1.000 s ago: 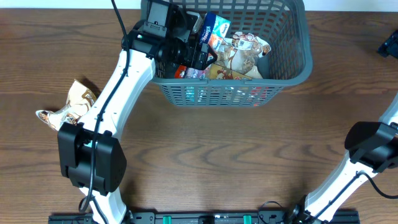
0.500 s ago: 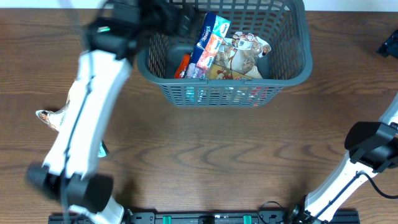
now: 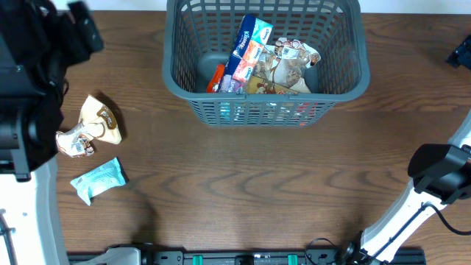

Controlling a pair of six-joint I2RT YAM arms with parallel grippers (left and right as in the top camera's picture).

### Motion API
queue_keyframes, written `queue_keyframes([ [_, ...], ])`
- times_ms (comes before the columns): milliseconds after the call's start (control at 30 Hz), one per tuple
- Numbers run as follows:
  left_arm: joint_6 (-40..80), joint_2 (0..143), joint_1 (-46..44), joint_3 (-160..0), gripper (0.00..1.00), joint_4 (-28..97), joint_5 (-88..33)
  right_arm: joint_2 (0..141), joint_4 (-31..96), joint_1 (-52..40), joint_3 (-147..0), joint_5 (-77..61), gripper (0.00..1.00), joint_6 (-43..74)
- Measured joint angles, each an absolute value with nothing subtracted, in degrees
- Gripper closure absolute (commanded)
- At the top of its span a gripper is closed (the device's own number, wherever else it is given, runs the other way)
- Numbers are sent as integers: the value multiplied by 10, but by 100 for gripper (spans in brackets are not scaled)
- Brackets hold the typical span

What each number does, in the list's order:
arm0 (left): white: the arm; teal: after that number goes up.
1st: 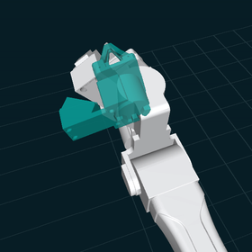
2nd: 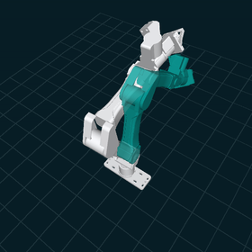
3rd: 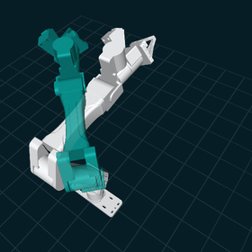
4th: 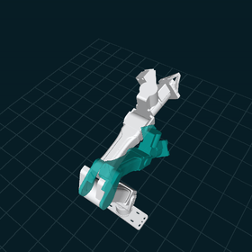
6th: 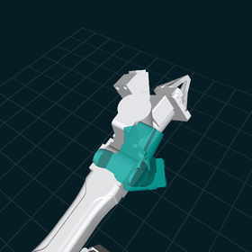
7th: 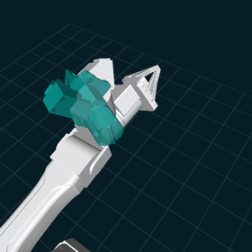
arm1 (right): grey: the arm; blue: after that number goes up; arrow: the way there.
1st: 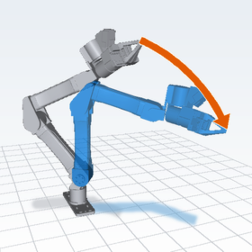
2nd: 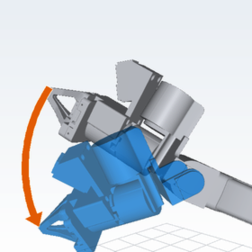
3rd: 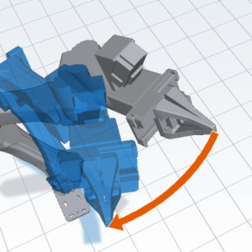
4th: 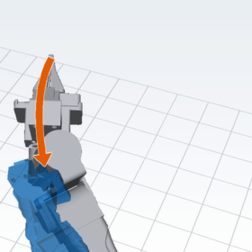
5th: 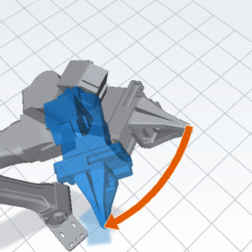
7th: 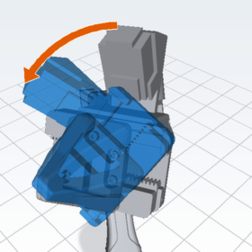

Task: Pack container
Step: 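Move the left gripper back to the tan snack bag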

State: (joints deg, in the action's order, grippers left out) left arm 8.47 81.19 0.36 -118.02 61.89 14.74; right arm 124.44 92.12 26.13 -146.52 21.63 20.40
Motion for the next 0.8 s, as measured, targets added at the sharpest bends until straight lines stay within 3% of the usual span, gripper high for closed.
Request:
queue_keyframes([
  [467,129,851,12,-1166,1,653,165,1244,921,261,-1465,216,1,204],
  [633,282,933,44,-1166,1,656,185,1244,921,261,-1465,216,1,204],
  [800,522,1042,87,-1162,2,721,191,1244,921,261,-1465,216,1,204],
])
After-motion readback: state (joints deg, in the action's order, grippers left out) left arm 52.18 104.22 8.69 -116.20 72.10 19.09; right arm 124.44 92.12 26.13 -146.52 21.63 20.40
